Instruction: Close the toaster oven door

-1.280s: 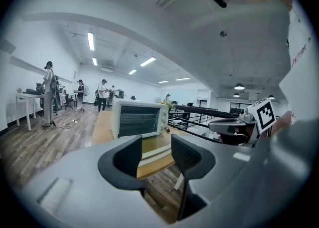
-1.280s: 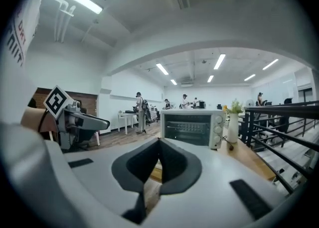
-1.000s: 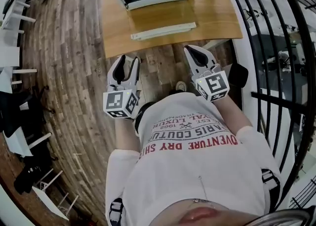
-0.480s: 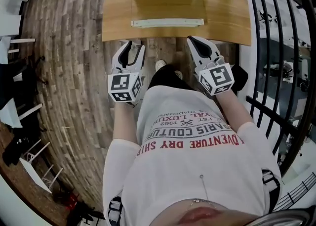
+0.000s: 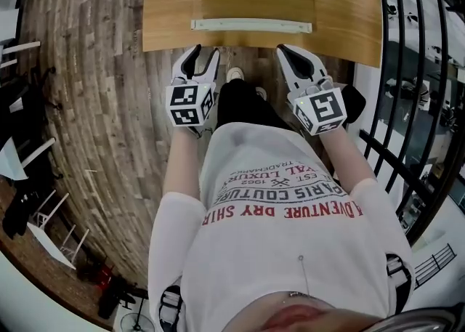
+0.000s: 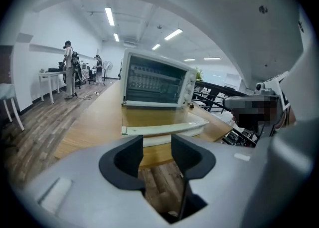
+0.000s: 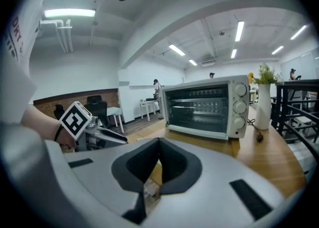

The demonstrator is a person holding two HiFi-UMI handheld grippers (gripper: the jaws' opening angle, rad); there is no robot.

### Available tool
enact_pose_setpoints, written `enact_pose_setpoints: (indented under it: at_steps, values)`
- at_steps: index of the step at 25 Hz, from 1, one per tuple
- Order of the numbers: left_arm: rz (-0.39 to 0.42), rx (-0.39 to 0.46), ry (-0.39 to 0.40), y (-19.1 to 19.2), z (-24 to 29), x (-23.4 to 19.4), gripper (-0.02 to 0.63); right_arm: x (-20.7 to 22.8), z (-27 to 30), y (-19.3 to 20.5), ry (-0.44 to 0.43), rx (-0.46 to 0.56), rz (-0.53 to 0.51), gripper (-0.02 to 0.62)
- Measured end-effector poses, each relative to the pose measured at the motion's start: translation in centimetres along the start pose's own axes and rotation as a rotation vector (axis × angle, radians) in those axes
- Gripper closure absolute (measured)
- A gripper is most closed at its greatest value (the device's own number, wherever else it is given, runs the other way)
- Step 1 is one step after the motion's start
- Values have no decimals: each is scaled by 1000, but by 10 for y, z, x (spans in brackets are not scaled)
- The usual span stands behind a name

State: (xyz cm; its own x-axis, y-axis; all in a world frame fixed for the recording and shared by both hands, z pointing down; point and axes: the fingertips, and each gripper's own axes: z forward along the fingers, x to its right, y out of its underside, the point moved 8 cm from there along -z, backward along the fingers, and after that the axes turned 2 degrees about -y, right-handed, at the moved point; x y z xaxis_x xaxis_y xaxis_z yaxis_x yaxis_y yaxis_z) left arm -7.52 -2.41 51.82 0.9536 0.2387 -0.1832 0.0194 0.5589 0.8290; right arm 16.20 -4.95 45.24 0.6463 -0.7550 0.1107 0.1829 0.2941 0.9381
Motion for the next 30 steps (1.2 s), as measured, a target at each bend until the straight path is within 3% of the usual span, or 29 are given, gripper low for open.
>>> enact_pose_setpoints:
  at_steps: [11, 23, 30]
  values:
    - [-115, -77, -44, 18, 55, -35, 423, 12, 28, 34, 11, -95, 69, 607]
    - [-80, -104, -66, 19, 78, -46, 512, 15, 36, 44, 14, -131, 88, 607]
    - [-70, -126, -69, 10, 74, -44, 517, 15, 35, 32, 27, -124, 51, 607]
